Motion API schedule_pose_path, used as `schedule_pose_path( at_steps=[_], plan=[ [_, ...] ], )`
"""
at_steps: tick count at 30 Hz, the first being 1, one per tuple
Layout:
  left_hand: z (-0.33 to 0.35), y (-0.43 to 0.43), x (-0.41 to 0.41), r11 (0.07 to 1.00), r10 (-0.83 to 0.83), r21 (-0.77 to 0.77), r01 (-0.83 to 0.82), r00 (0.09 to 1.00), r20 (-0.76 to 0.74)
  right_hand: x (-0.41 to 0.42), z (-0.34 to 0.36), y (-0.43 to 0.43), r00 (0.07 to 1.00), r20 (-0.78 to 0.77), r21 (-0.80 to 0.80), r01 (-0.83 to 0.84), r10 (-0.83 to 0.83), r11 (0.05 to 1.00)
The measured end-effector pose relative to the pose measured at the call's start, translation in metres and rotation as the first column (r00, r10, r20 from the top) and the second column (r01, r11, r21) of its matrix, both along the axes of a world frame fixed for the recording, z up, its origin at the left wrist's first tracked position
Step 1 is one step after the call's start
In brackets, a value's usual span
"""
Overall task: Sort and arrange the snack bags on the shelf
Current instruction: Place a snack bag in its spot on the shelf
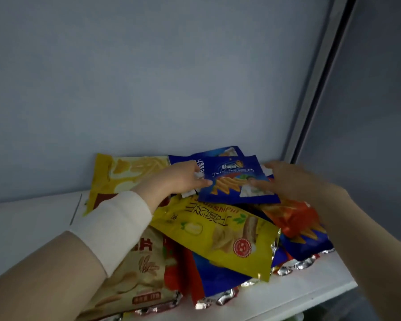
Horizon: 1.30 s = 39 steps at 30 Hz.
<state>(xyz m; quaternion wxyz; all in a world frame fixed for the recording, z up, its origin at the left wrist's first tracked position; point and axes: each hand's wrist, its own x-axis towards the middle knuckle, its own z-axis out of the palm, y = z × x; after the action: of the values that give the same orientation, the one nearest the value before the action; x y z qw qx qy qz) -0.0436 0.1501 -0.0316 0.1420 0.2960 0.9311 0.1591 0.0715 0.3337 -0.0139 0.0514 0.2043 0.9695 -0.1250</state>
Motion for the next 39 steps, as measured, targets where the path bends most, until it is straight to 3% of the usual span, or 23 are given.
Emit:
schedule_pose_path(
  at_steps=[4,6,9,13,15,17,21,24,30,34,36,38,39],
  plan=[
    [-0.005,0.020,-0.002,0.997,-0.037,-0.071,0.039,0.999,0.024,-0.025,-0.010,0.010,0.998,0.059,-0.129,-0.005,0.012,0.992],
    [-0.009,0.027,-0.006,0.998,-0.031,-0.055,0.034,0.998,0.059,-0.033,-0.014,0.014,1.000,0.018,-0.166,0.004,-0.001,0.986],
    [-0.011,0.033,-0.010,0.998,0.006,0.056,-0.012,0.995,0.104,-0.041,-0.017,0.020,0.980,-0.166,-0.295,0.054,-0.107,0.954],
    [-0.007,0.032,-0.012,0.928,0.084,0.350,-0.127,0.987,0.134,-0.040,-0.015,0.024,0.872,-0.383,-0.601,0.015,-0.304,0.799],
    [-0.004,0.027,-0.012,0.819,0.121,0.522,-0.238,0.961,0.249,-0.032,-0.012,0.021,0.808,-0.445,-0.725,-0.071,-0.387,0.685],
    [0.002,0.022,-0.011,0.636,0.136,0.655,-0.407,0.895,0.424,-0.024,-0.006,0.016,0.744,-0.484,-0.800,-0.161,-0.462,0.578],
    [0.018,0.012,-0.007,0.309,0.021,0.704,-0.639,0.745,0.667,-0.007,0.007,0.001,0.714,-0.522,-0.821,-0.273,-0.467,0.501],
    [0.026,0.002,0.002,0.236,-0.134,0.710,-0.663,0.702,0.700,0.005,0.011,-0.016,0.766,-0.525,-0.795,-0.285,-0.371,0.535],
    [0.036,-0.035,0.016,0.059,-0.120,0.859,-0.509,0.851,0.512,0.029,0.020,-0.059,0.876,-0.464,-0.767,-0.324,-0.131,0.553],
    [0.047,-0.064,0.031,-0.002,-0.172,0.898,-0.440,0.885,0.434,0.036,0.023,-0.092,0.838,-0.516,-0.717,-0.308,-0.179,0.625],
    [0.054,-0.076,0.041,0.025,-0.053,0.919,-0.393,0.918,0.394,0.035,0.026,-0.102,0.783,-0.568,-0.701,-0.299,-0.253,0.647],
    [0.059,-0.084,0.057,0.165,0.105,0.931,-0.326,0.944,0.312,0.034,0.030,-0.111,0.700,-0.656,-0.626,-0.296,-0.282,0.721],
    [0.063,-0.086,0.069,0.234,0.098,0.934,-0.272,0.962,0.255,0.036,0.032,-0.119,0.651,-0.712,-0.555,-0.291,-0.264,0.779]
  ],
)
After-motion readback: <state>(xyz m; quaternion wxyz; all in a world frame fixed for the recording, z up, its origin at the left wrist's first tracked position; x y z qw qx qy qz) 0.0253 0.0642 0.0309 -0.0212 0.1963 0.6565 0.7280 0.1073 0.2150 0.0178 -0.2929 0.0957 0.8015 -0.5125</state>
